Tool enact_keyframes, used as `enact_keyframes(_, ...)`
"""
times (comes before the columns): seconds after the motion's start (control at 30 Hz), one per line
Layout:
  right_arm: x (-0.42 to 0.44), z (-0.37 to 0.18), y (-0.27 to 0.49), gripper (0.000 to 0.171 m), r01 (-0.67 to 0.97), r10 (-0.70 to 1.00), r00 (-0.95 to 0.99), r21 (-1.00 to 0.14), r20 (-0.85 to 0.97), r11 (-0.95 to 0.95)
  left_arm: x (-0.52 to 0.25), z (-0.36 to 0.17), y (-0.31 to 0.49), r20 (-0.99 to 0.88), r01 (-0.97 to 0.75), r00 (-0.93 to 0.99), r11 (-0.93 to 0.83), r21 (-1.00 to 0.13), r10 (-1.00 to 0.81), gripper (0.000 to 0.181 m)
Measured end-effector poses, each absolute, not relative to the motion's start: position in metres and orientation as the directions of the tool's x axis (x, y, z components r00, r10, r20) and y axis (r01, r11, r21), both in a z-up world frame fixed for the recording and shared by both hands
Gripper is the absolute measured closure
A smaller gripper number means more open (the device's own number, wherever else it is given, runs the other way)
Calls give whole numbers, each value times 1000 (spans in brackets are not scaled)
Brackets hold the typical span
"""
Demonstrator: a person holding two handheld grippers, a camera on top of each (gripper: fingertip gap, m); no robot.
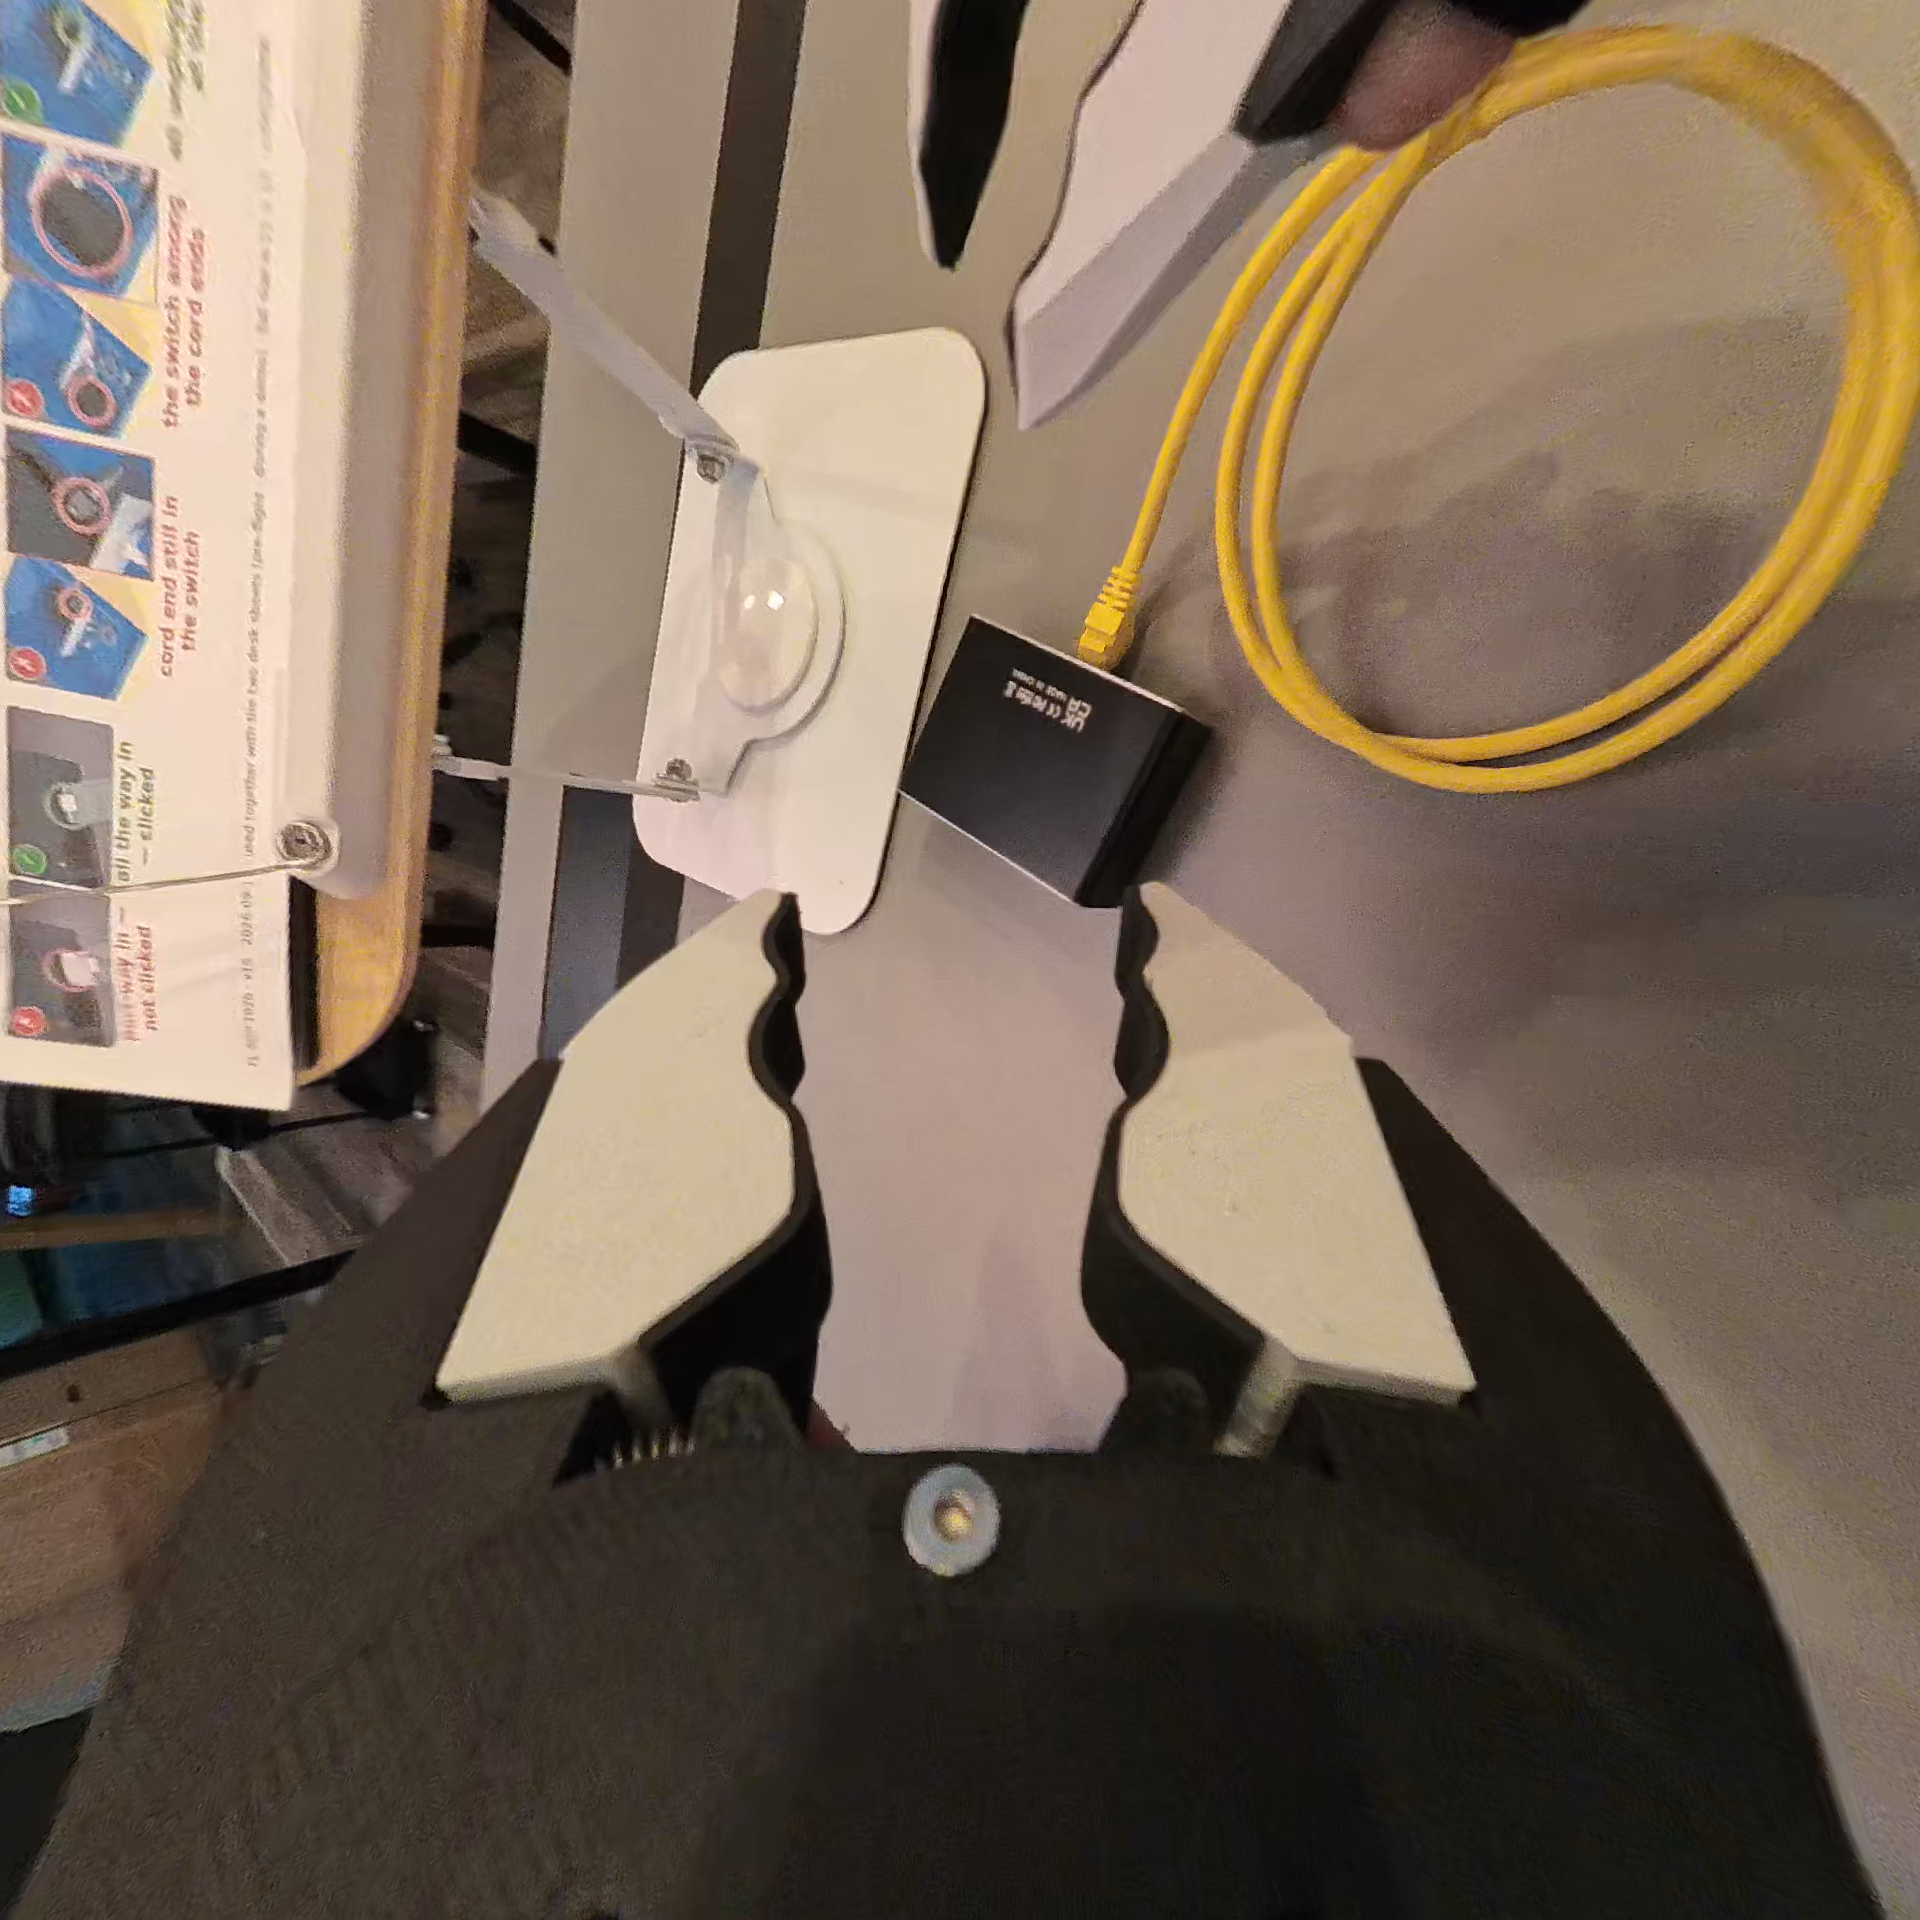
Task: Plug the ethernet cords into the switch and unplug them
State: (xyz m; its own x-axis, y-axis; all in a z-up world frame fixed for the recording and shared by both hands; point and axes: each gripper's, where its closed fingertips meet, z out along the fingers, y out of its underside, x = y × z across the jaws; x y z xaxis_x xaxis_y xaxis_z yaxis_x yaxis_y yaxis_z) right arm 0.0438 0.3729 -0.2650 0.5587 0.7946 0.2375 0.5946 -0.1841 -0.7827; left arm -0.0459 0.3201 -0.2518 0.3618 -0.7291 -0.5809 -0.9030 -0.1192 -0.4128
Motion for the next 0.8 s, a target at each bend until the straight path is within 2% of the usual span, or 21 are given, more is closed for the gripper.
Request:
enact_keyframes(0.1, 45, -285, 393, 139, 657, 812, 537, -718, 231, -230, -49, -264, 322, -524, -890, 383, -151, -431, -761, 124)
enact_keyframes(0.17, 44, -300, 396, 133, 690, 849, 498, -673, 174, -267, -54, -276, 325, -500, -891, 383, -169, -420, -777, 124)
enact_keyframes(0.3, 41, -326, 391, 136, 738, 903, 426, -596, 50, -315, -57, -298, 337, -414, -878, 405, -220, -425, -815, 124)
enact_keyframes(0.5, 43, -372, 383, 137, 866, 950, 306, -432, 61, -251, -44, -330, 353, -327, -895, 369, -238, -377, -870, 123)
enact_keyframes(0.57, 36, -374, 379, 162, 851, 957, 290, -466, 28, -244, -42, -340, 357, -323, -906, 353, -235, -352, -878, 122)
enact_keyframes(0.8, 31, -370, 372, 169, 846, 969, 203, -523, 140, -102, -51, -326, 365, -332, -870, 413, -259, -421, -848, 118)
